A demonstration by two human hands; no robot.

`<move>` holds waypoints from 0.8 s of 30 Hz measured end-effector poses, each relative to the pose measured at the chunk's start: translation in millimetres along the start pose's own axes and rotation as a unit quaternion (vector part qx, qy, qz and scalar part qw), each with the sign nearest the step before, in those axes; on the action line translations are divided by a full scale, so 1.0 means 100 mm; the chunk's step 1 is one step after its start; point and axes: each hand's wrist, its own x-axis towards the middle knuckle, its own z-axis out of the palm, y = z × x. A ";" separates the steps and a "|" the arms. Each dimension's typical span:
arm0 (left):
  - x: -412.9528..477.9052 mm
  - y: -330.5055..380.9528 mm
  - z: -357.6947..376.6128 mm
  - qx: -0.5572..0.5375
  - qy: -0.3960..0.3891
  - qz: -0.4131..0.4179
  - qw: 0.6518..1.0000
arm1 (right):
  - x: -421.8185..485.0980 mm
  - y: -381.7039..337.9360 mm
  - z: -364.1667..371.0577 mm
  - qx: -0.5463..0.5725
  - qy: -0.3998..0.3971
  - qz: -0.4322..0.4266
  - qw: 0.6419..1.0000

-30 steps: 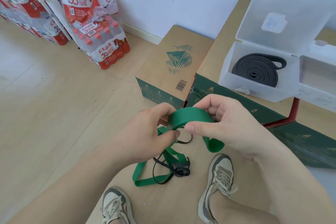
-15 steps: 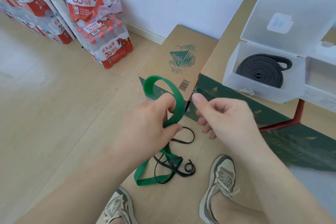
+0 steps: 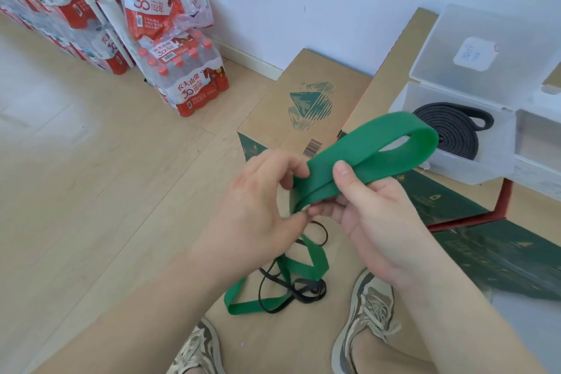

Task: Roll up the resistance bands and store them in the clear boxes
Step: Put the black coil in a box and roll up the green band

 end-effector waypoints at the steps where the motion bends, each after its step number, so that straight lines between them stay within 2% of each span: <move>1: 0.00 0.01 0.00 -0.028 0.001 -0.016 0.999 | 0.01 -0.01 0.00 0.023 -0.005 -0.001 1.000; 6: 0.02 0.07 -0.02 -0.143 -0.007 -0.093 0.985 | 0.03 -0.07 -0.04 0.111 -0.035 0.005 0.993; 9: 0.05 0.07 -0.08 -0.179 -0.029 -0.088 0.980 | 0.03 -0.10 -0.07 0.138 -0.051 0.025 0.989; 11: 0.06 0.06 -0.11 -0.154 -0.026 -0.076 0.985 | 0.02 -0.11 -0.13 0.062 -0.053 0.037 0.996; 12: 0.06 0.06 -0.12 -0.137 -0.023 -0.076 0.987 | 0.01 -0.11 -0.17 -0.022 -0.043 0.045 0.998; 15: 0.06 0.04 -0.13 -0.095 -0.002 -0.074 0.993 | -0.05 -0.14 -0.20 -0.282 0.006 0.043 0.959; 17: 0.07 0.04 -0.14 -0.075 0.005 -0.067 0.995 | -0.09 -0.11 -0.20 -0.343 0.038 -0.037 0.938; 19: 0.07 0.05 -0.15 -0.051 -0.009 -0.048 0.997 | -0.10 -0.06 -0.18 -0.385 0.047 -0.180 0.904; 21: 0.05 0.08 -0.16 -0.023 -0.043 -0.010 0.999 | -0.08 0.01 -0.18 -0.478 0.022 -0.286 0.830; 22: 0.03 0.09 -0.17 -0.020 -0.059 -0.004 0.998 | -0.06 0.03 -0.21 -0.502 -0.013 -0.299 0.812; 23: 0.01 0.11 -0.18 -0.027 -0.068 -0.010 0.997 | -0.06 0.03 -0.24 -0.502 -0.053 -0.273 0.819; 24: 0.00 0.12 -0.19 -0.044 -0.072 -0.023 0.996 | -0.07 0.01 -0.23 -0.482 -0.095 -0.220 0.843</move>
